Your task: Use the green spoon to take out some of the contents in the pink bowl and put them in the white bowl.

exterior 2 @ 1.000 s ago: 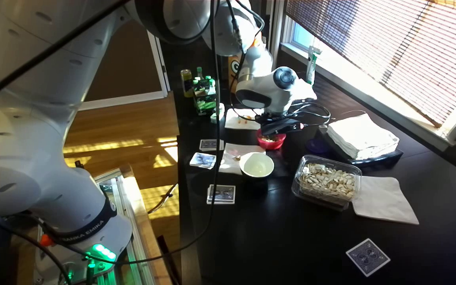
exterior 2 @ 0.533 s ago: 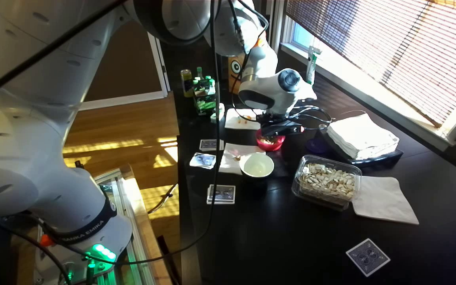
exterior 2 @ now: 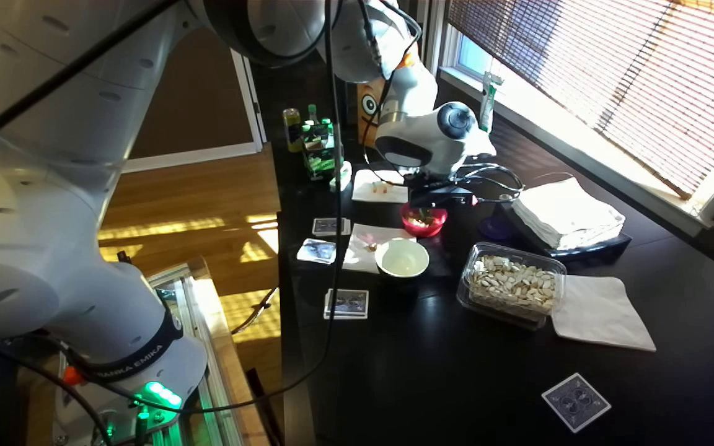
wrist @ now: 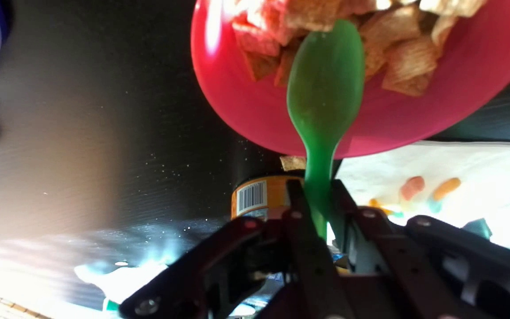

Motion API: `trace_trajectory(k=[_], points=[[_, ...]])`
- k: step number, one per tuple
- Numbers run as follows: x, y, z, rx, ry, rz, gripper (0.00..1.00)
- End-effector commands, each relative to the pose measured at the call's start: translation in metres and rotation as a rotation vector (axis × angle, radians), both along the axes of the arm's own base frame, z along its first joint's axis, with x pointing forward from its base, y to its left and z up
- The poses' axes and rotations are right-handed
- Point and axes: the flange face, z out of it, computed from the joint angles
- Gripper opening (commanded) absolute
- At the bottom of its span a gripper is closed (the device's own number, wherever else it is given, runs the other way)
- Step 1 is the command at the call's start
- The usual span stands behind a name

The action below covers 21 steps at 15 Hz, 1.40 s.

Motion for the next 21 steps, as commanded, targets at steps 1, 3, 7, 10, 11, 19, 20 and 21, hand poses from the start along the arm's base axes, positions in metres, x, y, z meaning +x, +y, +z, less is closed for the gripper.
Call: trace_trajectory(k=[1,3,7,10,11,19,20,21], points=[[-0.001,-0.011,0.012,0.012,-0.010,-0.046,0.04],[0.002,-0.017,0.013,0.027,-0.013,-0.055,0.04],[0.008,-0.029,0.012,0.098,-0.031,-0.118,0.04],[0.011,-0.032,0.013,0.165,-0.051,-0.148,0.04],[0.011,-0.032,0.012,0.182,-0.057,-0.153,0.04],[0.004,-0.043,-0.010,0.232,-0.074,-0.161,0.04],[0.003,-0.044,-0.012,0.239,-0.076,-0.162,0.04],[0.003,-0.044,-0.014,0.245,-0.080,-0.162,0.04]])
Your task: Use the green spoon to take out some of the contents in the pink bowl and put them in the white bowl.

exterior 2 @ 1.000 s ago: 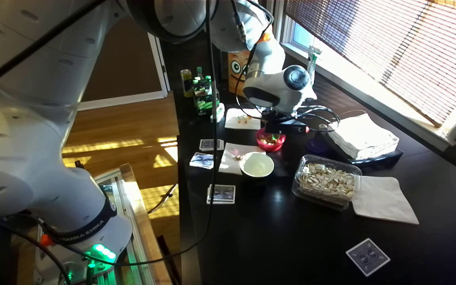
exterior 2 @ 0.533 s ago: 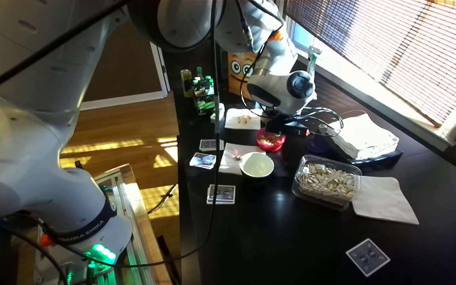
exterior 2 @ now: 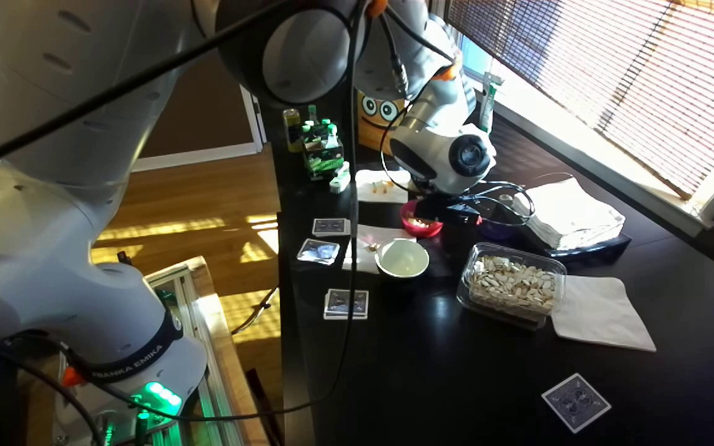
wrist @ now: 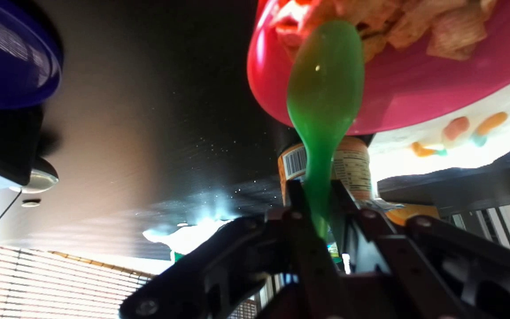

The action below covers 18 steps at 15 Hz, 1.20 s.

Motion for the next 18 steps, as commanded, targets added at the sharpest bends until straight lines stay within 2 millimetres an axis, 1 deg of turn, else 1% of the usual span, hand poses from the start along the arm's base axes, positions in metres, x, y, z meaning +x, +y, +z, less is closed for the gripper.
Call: trace_trajectory(k=[1,4,8,14,16,18], points=[[0.003,-0.002,-0.007,0.037,-0.034,-0.011,0.04],[0.000,-0.006,-0.013,0.034,-0.034,-0.016,0.04],[-0.002,-0.007,-0.012,0.035,-0.035,-0.017,0.04],[-0.002,0.002,0.001,0.077,-0.048,0.009,0.04],[-0.004,0.002,-0.004,0.059,-0.035,0.031,0.04],[-0.007,0.000,-0.017,0.044,-0.017,0.053,0.04]])
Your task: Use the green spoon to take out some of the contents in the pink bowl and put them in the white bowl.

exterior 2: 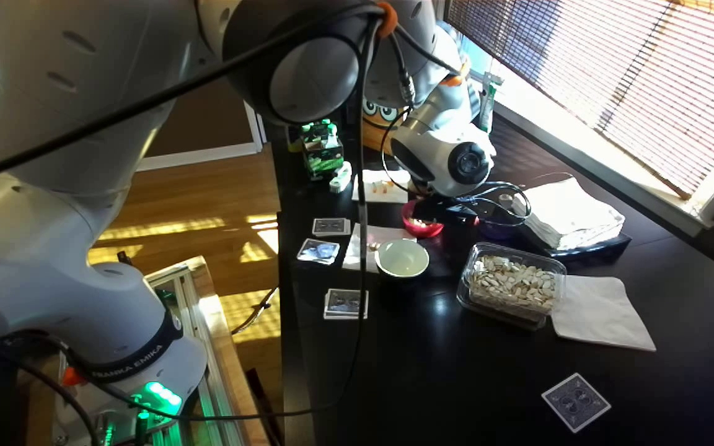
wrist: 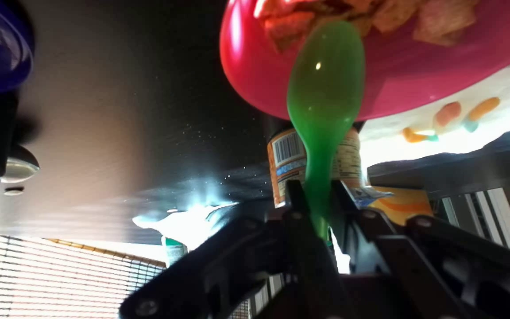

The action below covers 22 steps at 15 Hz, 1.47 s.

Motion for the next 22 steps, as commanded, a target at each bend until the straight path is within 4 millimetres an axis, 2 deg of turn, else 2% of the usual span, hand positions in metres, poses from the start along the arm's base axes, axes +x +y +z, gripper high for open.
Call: trace_trajectory(k=[1,6,10,19,22], points=[[-0.005,-0.002,-0.018,-0.007,0.015,0.044,0.04],[-0.007,-0.002,-0.029,0.009,0.024,0.061,0.04],[-0.007,-0.001,-0.023,-0.017,0.017,0.051,0.04],[-0.009,0.026,-0.019,-0.172,0.035,0.057,0.04],[-0.008,0.030,-0.015,-0.192,0.037,0.065,0.04]])
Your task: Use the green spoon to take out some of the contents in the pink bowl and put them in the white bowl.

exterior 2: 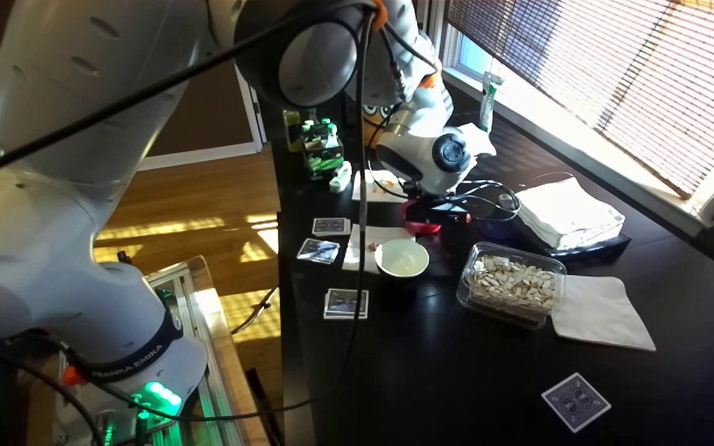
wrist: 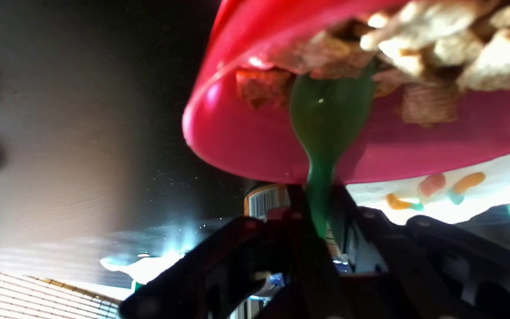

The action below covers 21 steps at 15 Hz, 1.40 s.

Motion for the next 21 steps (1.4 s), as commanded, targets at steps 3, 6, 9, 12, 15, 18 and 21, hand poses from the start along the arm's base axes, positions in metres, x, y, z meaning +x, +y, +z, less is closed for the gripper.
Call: trace_trajectory(k=[3,6,9,12,15,18,21], points=[[-0.002,-0.003,0.005,-0.051,0.025,-0.022,0.04],[-0.001,-0.006,0.008,-0.065,0.034,-0.042,0.04],[-0.001,-0.007,0.011,-0.072,0.039,-0.044,0.04],[-0.002,-0.007,0.011,-0.083,0.052,-0.053,0.04],[-0.002,-0.007,0.012,-0.106,0.071,-0.063,0.04],[-0.002,-0.006,0.014,-0.115,0.082,-0.065,0.04],[-0.002,-0.008,0.016,-0.115,0.096,-0.083,0.04]])
